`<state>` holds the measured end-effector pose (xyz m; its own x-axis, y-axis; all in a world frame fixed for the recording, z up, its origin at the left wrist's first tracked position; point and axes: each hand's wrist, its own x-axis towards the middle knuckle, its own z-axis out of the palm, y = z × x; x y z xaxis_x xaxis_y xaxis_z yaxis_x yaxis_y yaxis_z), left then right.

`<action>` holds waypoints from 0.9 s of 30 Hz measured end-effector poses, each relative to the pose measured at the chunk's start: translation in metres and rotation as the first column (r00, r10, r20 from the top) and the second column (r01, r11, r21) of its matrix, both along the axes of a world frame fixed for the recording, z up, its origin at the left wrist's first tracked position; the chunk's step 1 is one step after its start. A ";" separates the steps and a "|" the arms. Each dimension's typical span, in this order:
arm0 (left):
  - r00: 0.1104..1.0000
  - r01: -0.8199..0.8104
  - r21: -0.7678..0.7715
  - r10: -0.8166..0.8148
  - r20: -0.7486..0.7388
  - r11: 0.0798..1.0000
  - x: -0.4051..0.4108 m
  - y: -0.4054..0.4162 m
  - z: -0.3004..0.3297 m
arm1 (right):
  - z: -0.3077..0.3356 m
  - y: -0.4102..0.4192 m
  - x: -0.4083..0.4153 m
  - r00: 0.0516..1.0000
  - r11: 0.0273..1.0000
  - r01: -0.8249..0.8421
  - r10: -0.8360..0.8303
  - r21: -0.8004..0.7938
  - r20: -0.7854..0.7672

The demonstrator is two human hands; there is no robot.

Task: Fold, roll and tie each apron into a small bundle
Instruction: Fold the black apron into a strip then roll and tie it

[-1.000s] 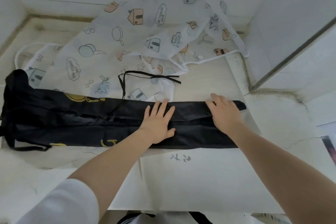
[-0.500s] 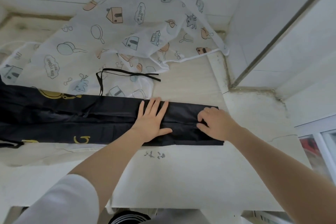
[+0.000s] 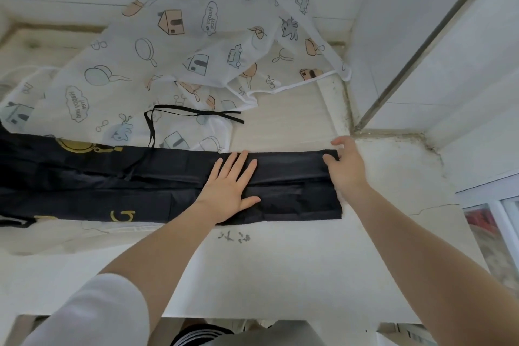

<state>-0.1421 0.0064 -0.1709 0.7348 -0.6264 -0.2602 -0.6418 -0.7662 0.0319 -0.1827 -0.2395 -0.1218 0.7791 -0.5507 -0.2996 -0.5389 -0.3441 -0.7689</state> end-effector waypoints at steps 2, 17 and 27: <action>0.998 0.042 -0.027 -0.041 0.044 0.999 0.003 0.003 0.003 | -0.005 -0.009 -0.003 0.997 0.988 -0.049 0.040 -0.146 -0.068; 0.979 -0.162 0.173 0.137 0.150 0.971 0.006 -0.004 0.014 | 0.007 0.071 0.013 0.793 0.534 -0.608 0.449 -0.588 -0.412; 0.979 -0.069 -0.241 0.112 0.170 0.968 0.065 0.102 0.043 | -0.023 0.139 0.013 0.679 0.542 -0.726 0.467 -0.422 -0.567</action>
<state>-0.0773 0.1087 -0.1279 0.8126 -0.5822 0.0275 -0.5815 -0.8066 0.1063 -0.1700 -0.1004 -0.1451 0.8957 -0.1439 -0.4207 -0.2005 -0.9753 -0.0932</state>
